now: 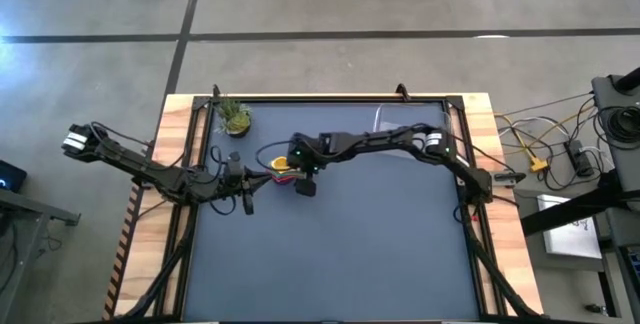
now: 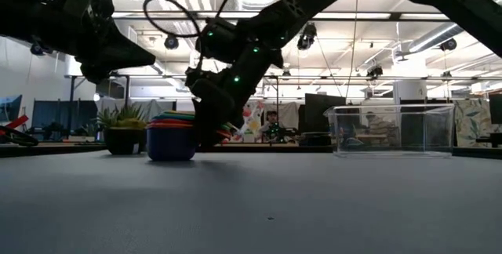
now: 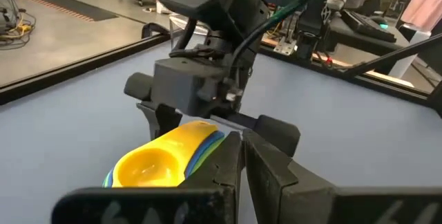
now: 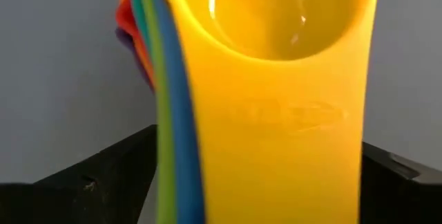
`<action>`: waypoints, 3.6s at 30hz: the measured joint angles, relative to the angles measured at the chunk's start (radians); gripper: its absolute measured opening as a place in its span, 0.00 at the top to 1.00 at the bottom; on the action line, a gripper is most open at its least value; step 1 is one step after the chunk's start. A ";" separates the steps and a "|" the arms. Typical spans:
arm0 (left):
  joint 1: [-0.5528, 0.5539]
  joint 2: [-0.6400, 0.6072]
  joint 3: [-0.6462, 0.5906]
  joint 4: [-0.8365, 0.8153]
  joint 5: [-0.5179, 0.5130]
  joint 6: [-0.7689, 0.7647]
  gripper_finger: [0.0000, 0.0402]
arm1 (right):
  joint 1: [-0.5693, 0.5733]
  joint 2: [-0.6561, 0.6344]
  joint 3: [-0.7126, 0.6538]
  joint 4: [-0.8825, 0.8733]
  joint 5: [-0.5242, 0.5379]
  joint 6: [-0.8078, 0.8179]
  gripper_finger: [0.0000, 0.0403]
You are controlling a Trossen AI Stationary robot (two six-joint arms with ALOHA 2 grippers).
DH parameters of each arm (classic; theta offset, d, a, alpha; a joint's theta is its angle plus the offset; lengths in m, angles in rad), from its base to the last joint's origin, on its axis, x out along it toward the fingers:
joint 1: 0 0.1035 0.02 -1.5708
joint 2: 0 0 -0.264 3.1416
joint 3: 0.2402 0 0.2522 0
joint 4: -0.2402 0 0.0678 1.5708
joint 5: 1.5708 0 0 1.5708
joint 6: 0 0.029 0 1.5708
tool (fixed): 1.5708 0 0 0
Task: Nest measuring cups in basket
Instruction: Put the nested measuring cups inside the transparent bin
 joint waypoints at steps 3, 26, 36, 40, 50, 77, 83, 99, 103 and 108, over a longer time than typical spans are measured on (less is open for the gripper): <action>0.000 0.000 0.000 -0.004 0.000 0.000 0.99 | -0.001 0.023 0.056 -0.066 0.002 -0.006 0.14; 0.000 0.001 0.000 -0.014 0.001 -0.035 0.99 | 0.013 0.044 0.156 -0.262 0.086 -0.045 0.53; 0.000 0.001 0.000 -0.015 0.000 -0.035 0.99 | 0.021 0.044 0.155 -0.260 0.111 -0.069 0.66; 0.000 0.001 0.000 -0.015 0.000 -0.035 0.99 | 0.022 0.039 0.156 -0.264 0.111 -0.076 0.66; 0.000 0.000 -0.001 -0.041 0.001 -0.035 0.99 | 0.024 -0.073 0.153 -0.358 0.116 -0.095 0.68; 0.000 -0.001 -0.001 -0.040 0.001 -0.043 0.99 | 0.026 -0.113 -0.068 -0.306 0.099 -0.042 0.60; 0.000 -0.001 -0.001 -0.040 0.001 -0.045 0.99 | 0.025 -0.121 -0.057 -0.327 0.073 -0.041 0.55; 0.000 0.000 -0.001 -0.040 0.001 -0.045 0.99 | 0.034 -0.146 0.022 -0.347 0.081 -0.046 0.41; 0.000 0.000 -0.001 -0.040 0.001 -0.045 0.99 | 0.037 -0.136 0.022 -0.344 0.081 -0.036 0.35; 0.000 0.000 -0.001 -0.040 0.001 -0.045 0.99 | 0.043 -0.104 0.021 -0.343 0.081 -0.038 0.30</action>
